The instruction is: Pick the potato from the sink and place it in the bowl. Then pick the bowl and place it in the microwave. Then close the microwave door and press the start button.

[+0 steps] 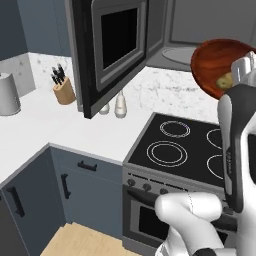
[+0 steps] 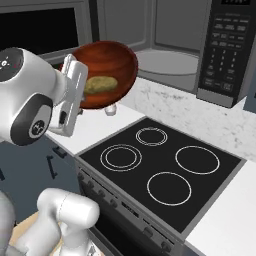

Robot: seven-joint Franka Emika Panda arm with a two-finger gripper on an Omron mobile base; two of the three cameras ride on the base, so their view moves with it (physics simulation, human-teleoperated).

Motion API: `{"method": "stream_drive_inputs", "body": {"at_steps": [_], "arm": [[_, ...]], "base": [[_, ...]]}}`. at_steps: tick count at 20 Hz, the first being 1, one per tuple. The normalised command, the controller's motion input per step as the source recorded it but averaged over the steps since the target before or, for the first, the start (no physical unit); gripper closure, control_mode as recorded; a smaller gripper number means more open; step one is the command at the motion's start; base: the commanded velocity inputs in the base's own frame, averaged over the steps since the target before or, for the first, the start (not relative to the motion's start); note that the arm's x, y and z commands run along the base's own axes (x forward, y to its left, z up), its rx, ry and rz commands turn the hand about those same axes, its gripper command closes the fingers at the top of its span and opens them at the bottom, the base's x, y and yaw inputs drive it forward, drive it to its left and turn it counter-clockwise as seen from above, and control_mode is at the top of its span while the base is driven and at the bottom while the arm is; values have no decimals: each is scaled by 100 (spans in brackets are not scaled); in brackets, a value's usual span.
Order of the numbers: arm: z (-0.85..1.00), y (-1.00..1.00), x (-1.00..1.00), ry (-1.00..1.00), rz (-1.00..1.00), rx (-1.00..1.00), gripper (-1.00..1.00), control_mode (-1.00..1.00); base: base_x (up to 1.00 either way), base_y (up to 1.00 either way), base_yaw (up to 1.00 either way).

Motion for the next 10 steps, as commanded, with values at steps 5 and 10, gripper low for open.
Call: {"method": "stream_drive_inputs", "body": {"at_steps": [5,10], "arm": [[35,-29,81,-8,0,2,100,-100],[20,-12,98,4,-1,0,100,-100]], "base": [[0,0,0],[0,0,0]]}}
